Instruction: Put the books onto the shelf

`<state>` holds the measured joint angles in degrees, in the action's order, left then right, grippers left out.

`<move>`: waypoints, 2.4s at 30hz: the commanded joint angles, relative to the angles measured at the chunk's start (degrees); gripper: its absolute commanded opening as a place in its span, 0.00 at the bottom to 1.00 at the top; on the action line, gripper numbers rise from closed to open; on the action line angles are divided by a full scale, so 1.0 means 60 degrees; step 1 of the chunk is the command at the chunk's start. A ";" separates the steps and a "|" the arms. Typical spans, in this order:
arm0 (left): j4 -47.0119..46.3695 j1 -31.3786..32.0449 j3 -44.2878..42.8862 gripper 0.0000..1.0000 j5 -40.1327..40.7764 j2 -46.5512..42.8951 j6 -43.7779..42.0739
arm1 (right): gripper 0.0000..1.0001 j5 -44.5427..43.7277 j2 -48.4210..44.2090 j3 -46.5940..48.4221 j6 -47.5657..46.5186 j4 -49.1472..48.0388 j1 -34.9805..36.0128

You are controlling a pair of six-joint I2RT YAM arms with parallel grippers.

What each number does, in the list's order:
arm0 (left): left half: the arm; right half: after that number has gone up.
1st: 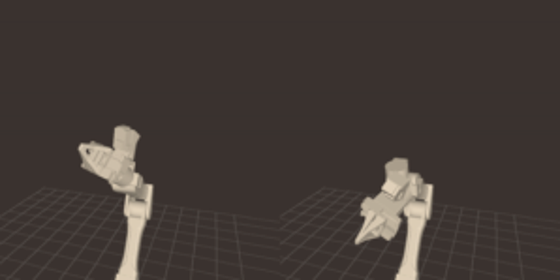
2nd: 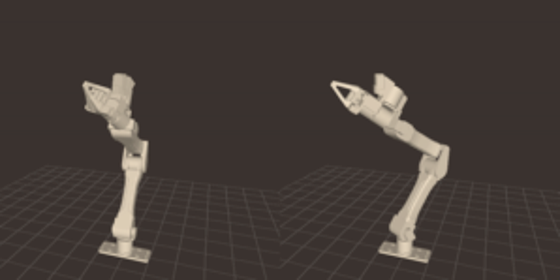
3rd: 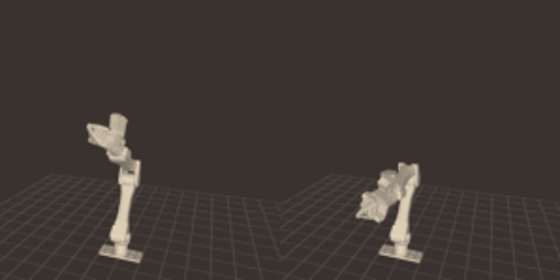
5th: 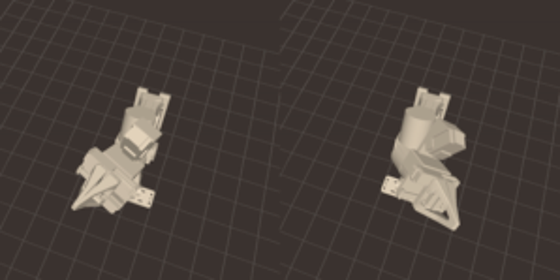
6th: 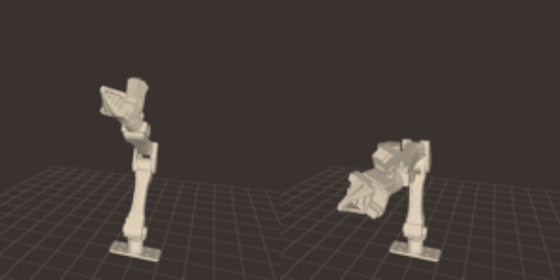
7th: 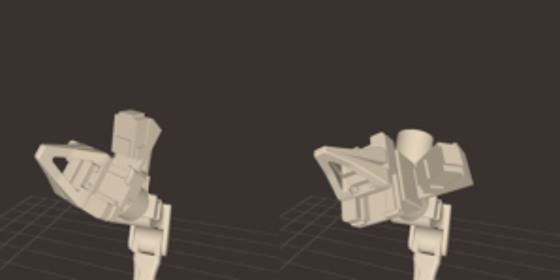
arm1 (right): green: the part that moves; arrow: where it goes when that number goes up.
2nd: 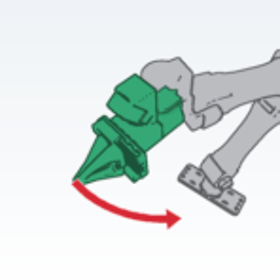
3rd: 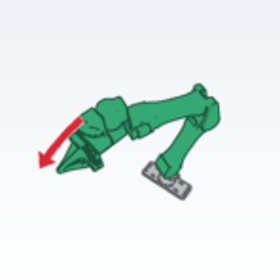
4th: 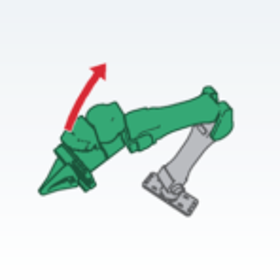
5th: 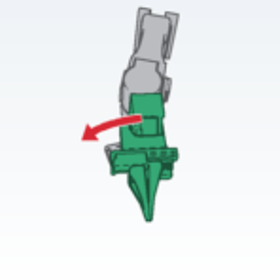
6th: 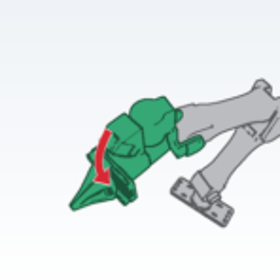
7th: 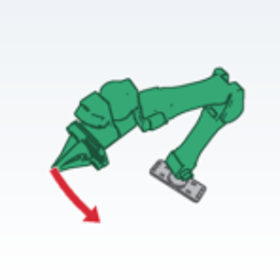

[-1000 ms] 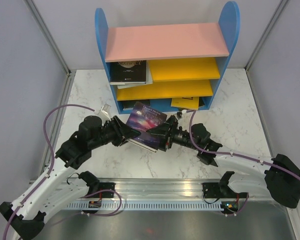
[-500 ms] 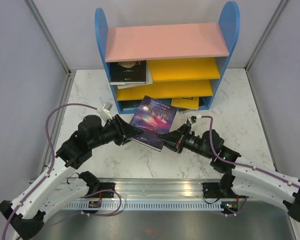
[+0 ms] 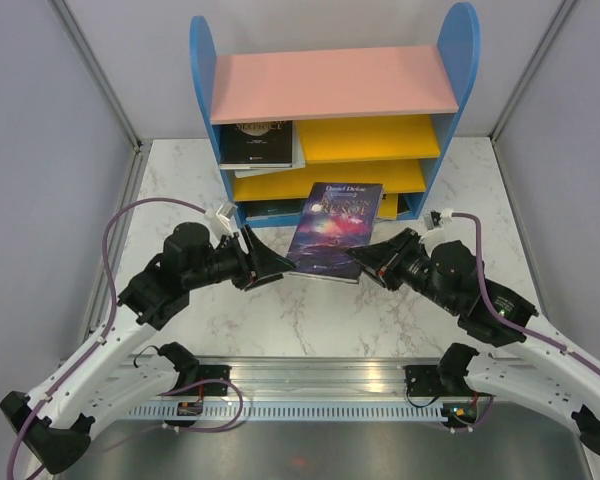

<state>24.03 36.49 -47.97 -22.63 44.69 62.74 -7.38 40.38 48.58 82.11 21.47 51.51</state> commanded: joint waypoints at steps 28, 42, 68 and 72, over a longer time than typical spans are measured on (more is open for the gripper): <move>0.1590 -0.0047 -0.0209 0.89 0.0447 -0.0402 -0.1506 | 0.00 0.1213 0.2512 0.3330 -0.0488 -0.3093 -0.2124; 0.1971 -0.0047 -0.0487 0.89 0.0769 -0.0285 -0.1858 | 0.00 0.2738 0.4343 0.3197 0.0978 -0.6653 -0.2388; 0.2879 -0.0105 -0.1059 0.89 0.1560 -0.0519 -0.2136 | 0.68 0.5067 0.8696 0.6351 -0.0560 -0.4370 -0.3808; 0.2894 -0.0105 -0.1132 0.89 0.1531 -0.0242 -0.2180 | 0.69 0.5432 0.8154 0.5572 -0.0544 -0.4283 -0.4057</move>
<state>40.91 36.34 -52.25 -14.83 42.13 52.38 22.96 93.17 84.23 79.64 -0.93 28.99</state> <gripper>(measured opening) 0.893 0.688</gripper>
